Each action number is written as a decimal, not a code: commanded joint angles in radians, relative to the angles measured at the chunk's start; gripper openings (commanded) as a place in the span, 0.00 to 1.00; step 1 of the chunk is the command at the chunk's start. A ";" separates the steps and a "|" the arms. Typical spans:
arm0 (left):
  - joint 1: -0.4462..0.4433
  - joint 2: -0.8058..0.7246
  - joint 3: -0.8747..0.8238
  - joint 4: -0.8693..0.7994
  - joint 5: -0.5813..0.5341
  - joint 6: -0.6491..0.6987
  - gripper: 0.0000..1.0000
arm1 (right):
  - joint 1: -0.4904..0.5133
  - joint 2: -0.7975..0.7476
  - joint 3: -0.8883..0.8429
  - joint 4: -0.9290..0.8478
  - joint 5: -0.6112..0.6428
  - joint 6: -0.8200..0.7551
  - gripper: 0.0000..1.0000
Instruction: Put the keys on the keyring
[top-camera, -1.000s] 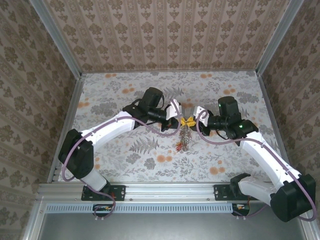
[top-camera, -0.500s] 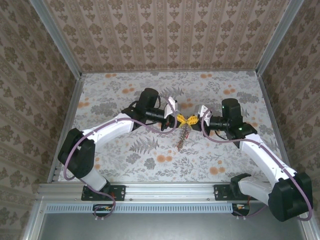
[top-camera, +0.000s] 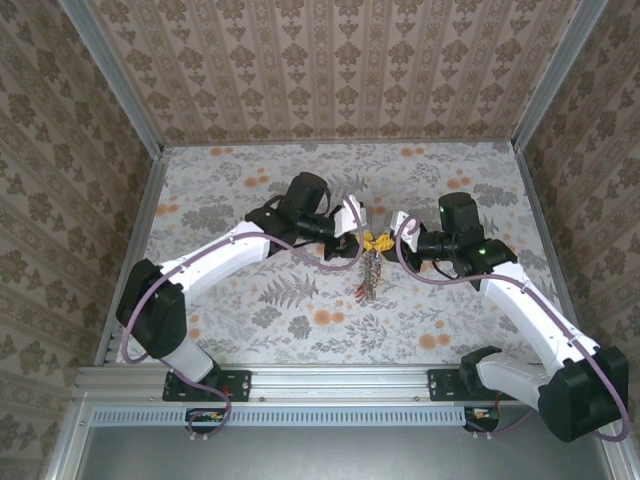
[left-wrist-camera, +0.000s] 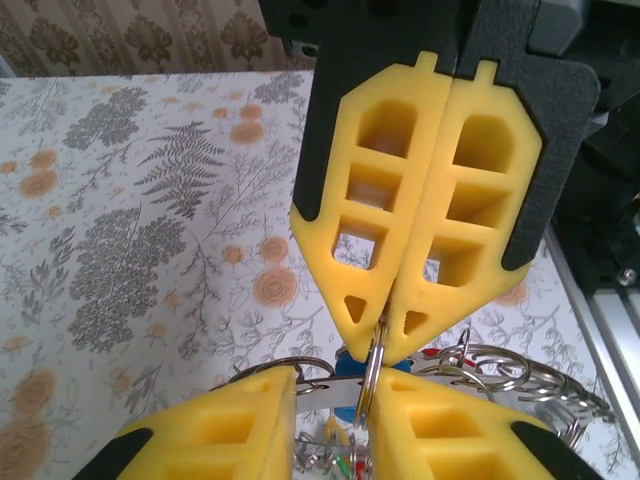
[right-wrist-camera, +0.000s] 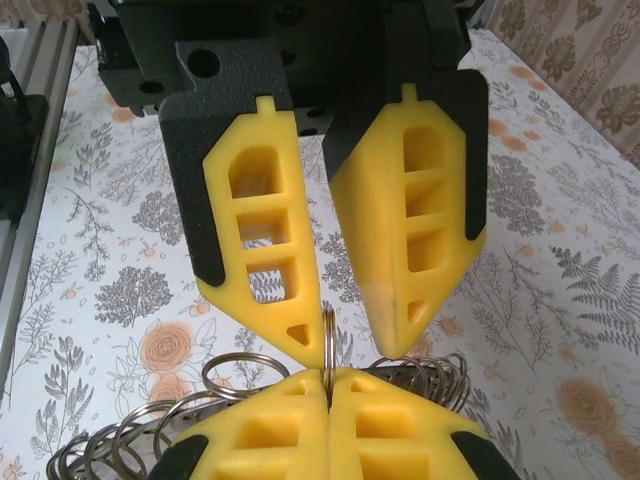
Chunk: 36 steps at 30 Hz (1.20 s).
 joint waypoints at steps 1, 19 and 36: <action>-0.012 0.024 0.052 -0.078 -0.047 0.062 0.25 | 0.017 0.006 0.056 -0.045 0.009 -0.046 0.00; 0.041 -0.036 -0.093 0.291 0.211 -0.139 0.00 | -0.045 -0.024 -0.068 0.203 -0.121 0.128 0.23; 0.041 -0.047 -0.096 0.238 0.151 -0.121 0.00 | -0.067 -0.072 -0.146 0.310 -0.068 0.198 0.18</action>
